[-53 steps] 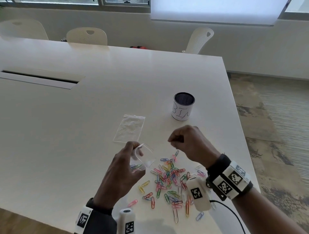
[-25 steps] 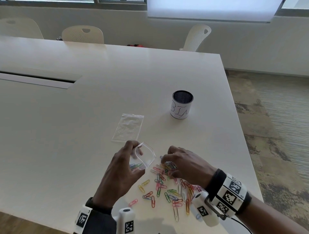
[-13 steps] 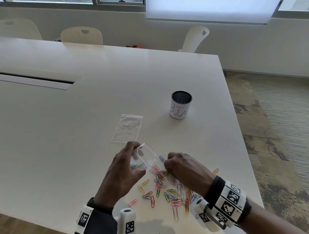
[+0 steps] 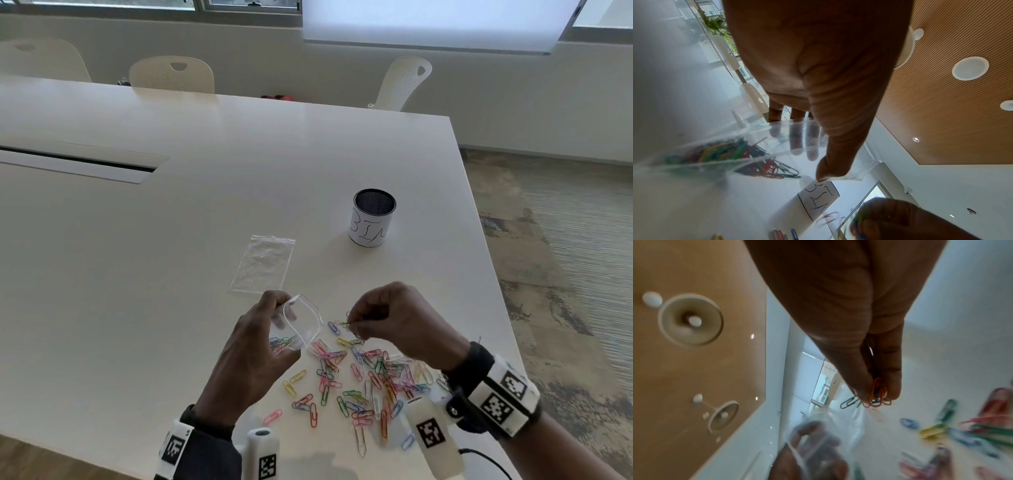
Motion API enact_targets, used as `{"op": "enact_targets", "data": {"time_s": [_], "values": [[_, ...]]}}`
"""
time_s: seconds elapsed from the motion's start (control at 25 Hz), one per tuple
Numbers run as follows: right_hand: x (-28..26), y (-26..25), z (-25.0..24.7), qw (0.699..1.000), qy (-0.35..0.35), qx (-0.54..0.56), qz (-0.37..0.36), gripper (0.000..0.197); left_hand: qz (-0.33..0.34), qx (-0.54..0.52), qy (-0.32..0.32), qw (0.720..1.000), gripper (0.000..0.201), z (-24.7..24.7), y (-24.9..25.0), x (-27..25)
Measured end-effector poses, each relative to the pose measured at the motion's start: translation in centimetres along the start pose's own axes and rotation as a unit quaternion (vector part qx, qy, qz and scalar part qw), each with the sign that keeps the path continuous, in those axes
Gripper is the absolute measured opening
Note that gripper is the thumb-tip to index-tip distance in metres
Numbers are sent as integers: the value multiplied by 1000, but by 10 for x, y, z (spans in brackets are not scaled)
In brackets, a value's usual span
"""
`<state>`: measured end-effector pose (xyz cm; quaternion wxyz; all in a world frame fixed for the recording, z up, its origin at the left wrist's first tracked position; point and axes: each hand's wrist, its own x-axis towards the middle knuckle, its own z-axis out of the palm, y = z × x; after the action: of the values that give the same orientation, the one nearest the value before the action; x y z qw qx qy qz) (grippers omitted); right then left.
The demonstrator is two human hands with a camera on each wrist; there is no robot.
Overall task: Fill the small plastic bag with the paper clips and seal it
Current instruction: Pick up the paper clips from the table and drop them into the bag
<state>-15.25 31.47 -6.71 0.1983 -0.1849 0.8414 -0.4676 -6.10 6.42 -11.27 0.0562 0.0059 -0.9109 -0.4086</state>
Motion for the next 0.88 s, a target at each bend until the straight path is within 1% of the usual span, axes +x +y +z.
{"op": "enact_targets", "data": {"time_s": [0.08, 0.2, 0.28, 0.48, 0.6, 0.76, 0.88], "values": [[-2, -15, -3, 998, -6, 65, -20, 9, -1, -1, 0, 1000, 57, 1, 0, 0], [-1, -38, 1, 995, -20, 78, -51, 10, 1, 4, -1, 1000, 60, 1, 1, 0], [3, -49, 10, 996, -13, 49, -68, 8, 1, 6, -1, 1000, 61, 2, 1, 0], [17, -63, 36, 990, 29, -86, -106, 4, -2, 19, -2, 1000, 64, 3, 0, 1], [18, -66, 45, 985, 28, -126, -117, 7, -3, 21, 1, 1000, 64, 3, 1, 1], [20, -67, 42, 986, 20, -112, -124, 11, 4, 25, 8, 1000, 63, 1, 1, 0], [25, -58, 31, 992, 51, -45, -105, 11, 4, 13, 6, 1000, 60, -2, 2, -1]]}}
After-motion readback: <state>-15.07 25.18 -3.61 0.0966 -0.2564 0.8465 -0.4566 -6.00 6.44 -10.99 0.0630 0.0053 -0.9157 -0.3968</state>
